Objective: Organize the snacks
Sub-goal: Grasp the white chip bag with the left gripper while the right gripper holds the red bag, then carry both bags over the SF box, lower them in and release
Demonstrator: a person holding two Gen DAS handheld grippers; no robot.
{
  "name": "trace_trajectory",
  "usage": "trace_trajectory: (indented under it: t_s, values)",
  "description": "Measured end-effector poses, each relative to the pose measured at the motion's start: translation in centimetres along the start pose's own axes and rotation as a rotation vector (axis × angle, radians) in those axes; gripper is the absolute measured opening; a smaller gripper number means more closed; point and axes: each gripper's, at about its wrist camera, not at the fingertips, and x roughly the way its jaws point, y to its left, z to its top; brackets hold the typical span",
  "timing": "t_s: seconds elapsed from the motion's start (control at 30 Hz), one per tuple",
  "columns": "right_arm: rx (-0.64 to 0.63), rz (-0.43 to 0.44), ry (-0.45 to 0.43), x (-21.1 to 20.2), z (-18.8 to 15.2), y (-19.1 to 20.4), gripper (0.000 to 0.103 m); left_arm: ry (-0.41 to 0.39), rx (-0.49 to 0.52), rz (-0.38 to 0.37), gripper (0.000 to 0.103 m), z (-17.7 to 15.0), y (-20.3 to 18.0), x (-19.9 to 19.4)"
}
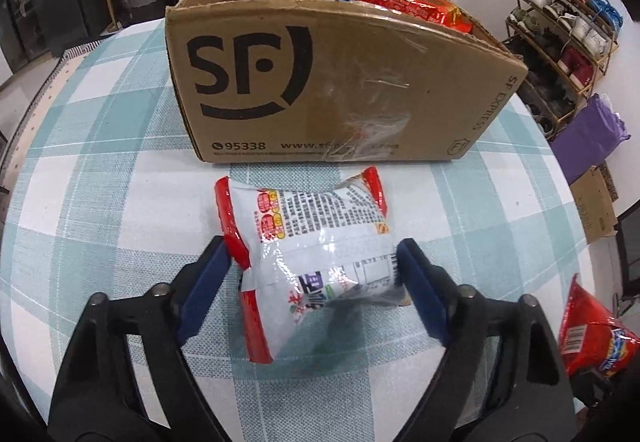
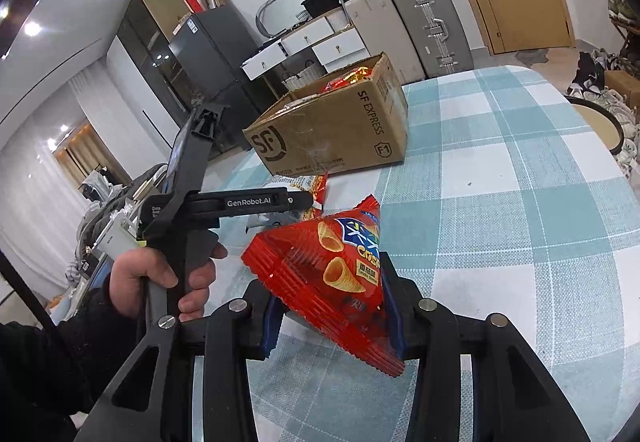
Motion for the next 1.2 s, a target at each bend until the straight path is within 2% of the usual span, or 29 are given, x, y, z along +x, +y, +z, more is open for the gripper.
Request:
trace_trajectory:
  t_s: [0.13, 0.27, 0.63, 0.83, 1.03, 1.2]
  values:
    - [-0.005, 0.0, -0.001, 0.0, 0.0, 0.3, 0.042, 0.005, 0.002, -0.051, 0.061, -0.4, 0.4, -0.3]
    - [-0.009, -0.002, -0.008, -0.5, 0.0, 0.8, 0.042, -0.012, 0.022, -0.088, 0.055, -1.1, 0.4, -1.5]
    - [-0.04, 0.024, -0.041, -1.8, 0.5, 3.4, 0.042, -0.148, 0.096, -0.054, 0.055, -4.9, 0.3, -9.4]
    - [-0.072, 0.046, -0.054, -2.5, 0.7, 5.8, 0.042, -0.266, 0.146, -0.047, 0.055, -7.1, -0.1, -15.8]
    - [-0.096, 0.087, -0.08, -3.5, 1.6, 8.2, 0.042, -0.326, 0.159, -0.058, 0.055, -8.5, 0.2, -20.5]
    - [-0.114, 0.129, -0.103, -4.4, 3.2, 9.6, 0.042, -0.351, 0.159, -0.077, 0.055, -8.4, 1.2, -23.6]
